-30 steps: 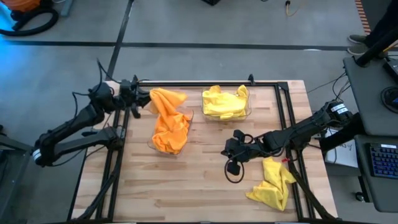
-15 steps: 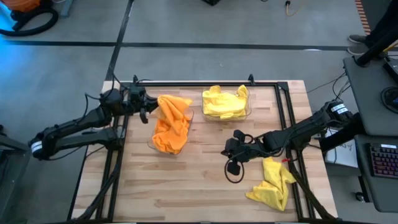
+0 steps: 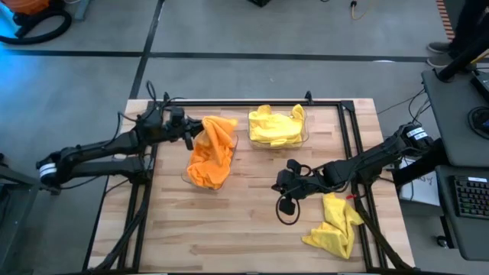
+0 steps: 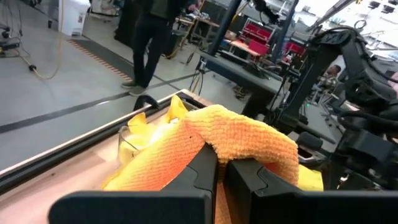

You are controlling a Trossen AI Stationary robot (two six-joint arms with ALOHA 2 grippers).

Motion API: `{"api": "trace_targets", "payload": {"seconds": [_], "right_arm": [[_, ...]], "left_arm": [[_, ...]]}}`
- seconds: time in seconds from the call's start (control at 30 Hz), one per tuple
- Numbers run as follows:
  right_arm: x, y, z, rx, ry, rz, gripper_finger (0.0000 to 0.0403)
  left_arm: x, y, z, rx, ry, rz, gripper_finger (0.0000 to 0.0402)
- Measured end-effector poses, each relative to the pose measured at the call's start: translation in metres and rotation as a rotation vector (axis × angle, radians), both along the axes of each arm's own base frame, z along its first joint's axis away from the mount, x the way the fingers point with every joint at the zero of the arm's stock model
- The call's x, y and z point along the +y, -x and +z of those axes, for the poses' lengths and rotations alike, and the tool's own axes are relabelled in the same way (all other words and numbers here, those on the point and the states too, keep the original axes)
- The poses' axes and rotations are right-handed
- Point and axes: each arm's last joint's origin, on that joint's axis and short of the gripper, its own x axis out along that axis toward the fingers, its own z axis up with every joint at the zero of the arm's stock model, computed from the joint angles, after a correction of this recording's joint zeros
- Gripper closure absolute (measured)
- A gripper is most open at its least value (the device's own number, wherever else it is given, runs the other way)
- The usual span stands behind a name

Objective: Sort microfiber towel by color & place in baskets
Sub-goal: Put the orange microfiber towel into the left transparent bin

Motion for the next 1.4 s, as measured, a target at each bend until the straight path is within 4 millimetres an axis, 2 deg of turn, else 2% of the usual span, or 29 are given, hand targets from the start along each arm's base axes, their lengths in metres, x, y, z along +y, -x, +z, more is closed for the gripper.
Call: {"api": "trace_targets", "payload": {"seconds": [0.33, 0.57, 0.87, 1.2, 1.4], "right_arm": [[0.0, 0.0, 0.0, 0.0, 0.0, 0.0, 0.0394], [0.0, 0.0, -0.001, 0.003, 0.002, -0.001, 0.0394], [0.0, 0.0, -0.001, 0.0, 0.008, -0.007, 0.0394], [-0.001, 0.0, -0.001, -0.002, 0.014, -0.014, 0.0394], [-0.001, 0.0, -0.001, -0.002, 0.014, -0.014, 0.0394]], "left_arm": [[0.005, -0.016, -0.014, 0.058, 0.028, -0.013, 0.0401], [0.004, -0.021, -0.02, 0.092, 0.042, -0.102, 0.0401], [0.001, -0.018, -0.034, 0.239, 0.065, -0.164, 0.0401], [0.001, -0.017, -0.036, 0.277, 0.031, -0.17, 0.0401], [-0.001, -0.013, -0.048, 0.416, -0.005, -0.204, 0.0401]]}}
